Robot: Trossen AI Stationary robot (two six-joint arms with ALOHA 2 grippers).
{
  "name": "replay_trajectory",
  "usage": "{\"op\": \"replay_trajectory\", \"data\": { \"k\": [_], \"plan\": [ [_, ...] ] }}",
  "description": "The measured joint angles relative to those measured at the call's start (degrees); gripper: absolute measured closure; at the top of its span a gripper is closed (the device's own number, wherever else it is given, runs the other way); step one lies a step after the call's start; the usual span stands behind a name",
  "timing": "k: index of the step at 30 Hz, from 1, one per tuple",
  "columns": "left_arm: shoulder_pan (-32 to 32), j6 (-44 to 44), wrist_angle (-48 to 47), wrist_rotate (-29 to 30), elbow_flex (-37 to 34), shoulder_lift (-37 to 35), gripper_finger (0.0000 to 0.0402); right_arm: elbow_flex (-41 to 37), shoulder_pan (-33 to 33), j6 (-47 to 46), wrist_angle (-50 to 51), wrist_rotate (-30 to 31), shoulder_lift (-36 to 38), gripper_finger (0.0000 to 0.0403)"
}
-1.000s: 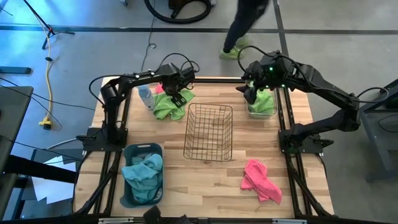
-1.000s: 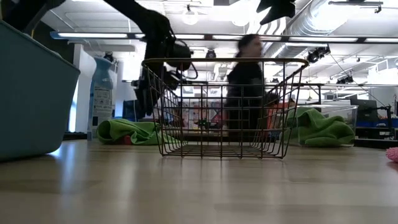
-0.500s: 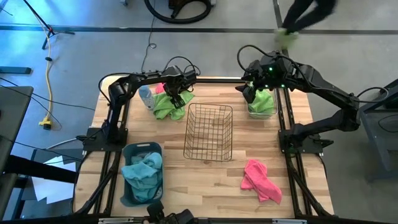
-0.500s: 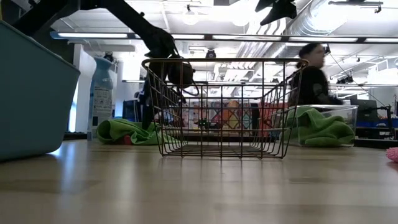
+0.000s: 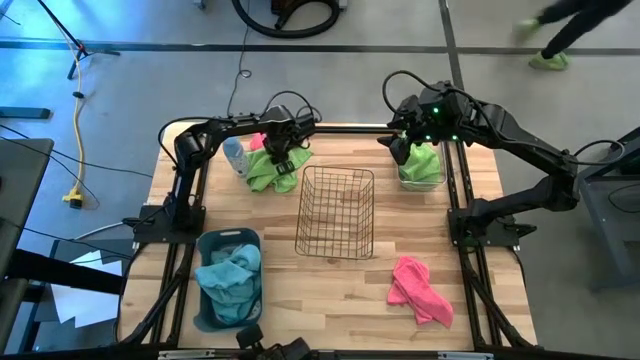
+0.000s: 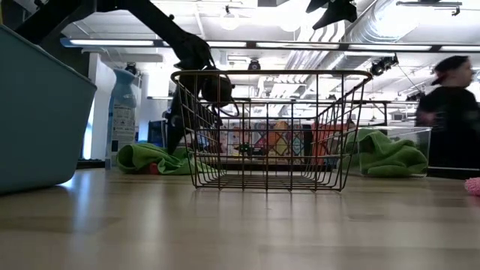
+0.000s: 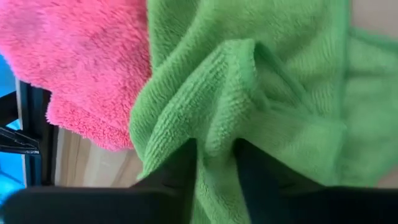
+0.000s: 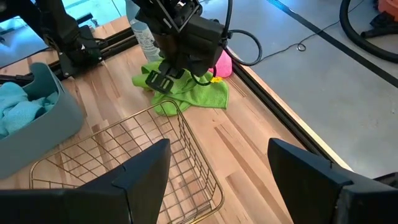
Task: Sort microfiber towel by color & place in baskets
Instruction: Put the green microfiber cloth into the transparent bin
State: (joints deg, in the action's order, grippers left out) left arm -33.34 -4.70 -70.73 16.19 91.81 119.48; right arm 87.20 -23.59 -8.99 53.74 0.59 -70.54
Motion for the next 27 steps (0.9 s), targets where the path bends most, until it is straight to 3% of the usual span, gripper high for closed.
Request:
{"op": "replay_trajectory", "data": {
  "k": [4,11,20,27],
  "plan": [
    [0.04,-1.37,-1.54,-1.07,0.00,-0.37,0.0390,0.00,0.00,0.41,0.00,0.01,0.00,0.0136],
    [0.04,-0.95,-2.64,-1.07,1.70,-7.04,0.0400,0.00,0.00,1.87,-0.05,0.12,0.00,0.0136],
    [0.04,-0.02,-1.86,-0.61,8.19,-24.35,0.0401,0.00,0.00,2.30,-3.67,0.05,0.00,0.0136],
    [1.00,-2.66,4.99,-0.67,15.22,-33.94,0.0401,0.00,0.00,5.04,-13.84,-8.31,-0.51,0.0136]
  ]
}}
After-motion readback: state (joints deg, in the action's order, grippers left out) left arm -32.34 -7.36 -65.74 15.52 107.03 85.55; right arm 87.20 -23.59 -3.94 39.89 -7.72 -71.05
